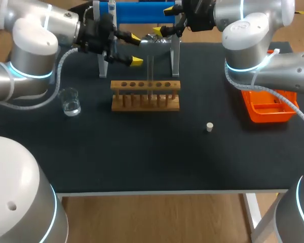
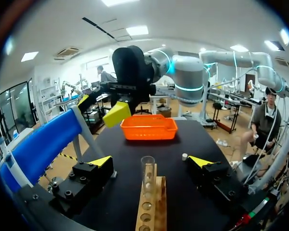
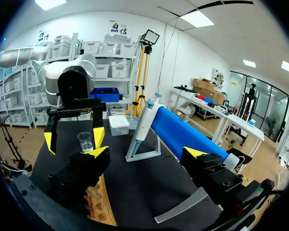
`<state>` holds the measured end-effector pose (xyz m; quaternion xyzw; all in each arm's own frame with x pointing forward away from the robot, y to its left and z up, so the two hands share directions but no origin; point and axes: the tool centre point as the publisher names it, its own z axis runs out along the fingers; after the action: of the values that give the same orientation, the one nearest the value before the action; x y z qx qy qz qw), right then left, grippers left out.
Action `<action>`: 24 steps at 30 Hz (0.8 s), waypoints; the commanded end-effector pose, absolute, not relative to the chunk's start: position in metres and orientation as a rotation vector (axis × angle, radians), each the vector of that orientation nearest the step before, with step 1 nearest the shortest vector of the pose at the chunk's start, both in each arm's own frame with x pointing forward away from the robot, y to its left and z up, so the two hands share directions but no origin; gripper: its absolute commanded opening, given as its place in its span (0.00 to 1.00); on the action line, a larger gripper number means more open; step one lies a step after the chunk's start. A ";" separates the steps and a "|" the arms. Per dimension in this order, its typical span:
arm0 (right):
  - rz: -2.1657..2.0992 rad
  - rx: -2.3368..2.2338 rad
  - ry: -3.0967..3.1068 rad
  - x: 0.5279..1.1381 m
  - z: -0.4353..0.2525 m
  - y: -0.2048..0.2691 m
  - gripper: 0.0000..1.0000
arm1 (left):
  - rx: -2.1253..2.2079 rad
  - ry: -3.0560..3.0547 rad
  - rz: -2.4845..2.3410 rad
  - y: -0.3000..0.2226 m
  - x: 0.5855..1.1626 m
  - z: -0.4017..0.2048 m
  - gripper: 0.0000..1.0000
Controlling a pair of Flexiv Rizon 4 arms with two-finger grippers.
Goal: Invert the test tube, pick up the pipette, mount the tip to pipette, aspirate from beaker and dispense into the tube, eject the tip, return the pipette, and cap with the stopper.
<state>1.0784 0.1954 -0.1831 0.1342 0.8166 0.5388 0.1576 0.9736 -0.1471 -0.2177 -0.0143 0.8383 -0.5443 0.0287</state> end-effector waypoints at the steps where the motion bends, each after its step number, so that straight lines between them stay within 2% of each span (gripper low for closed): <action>1: 1.540 0.384 2.340 1.079 -0.182 0.195 1.00 | -0.055 2.605 -1.659 -0.159 0.977 -0.224 1.00; 24: 1.540 0.384 2.340 1.079 -0.182 0.195 1.00 | -0.169 2.642 -1.513 -0.191 0.979 -0.259 1.00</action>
<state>1.0784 0.1954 -0.1830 0.1342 0.8166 0.5388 0.1575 0.9787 -0.1868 -0.2551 -0.0539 0.8661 -0.4950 0.0440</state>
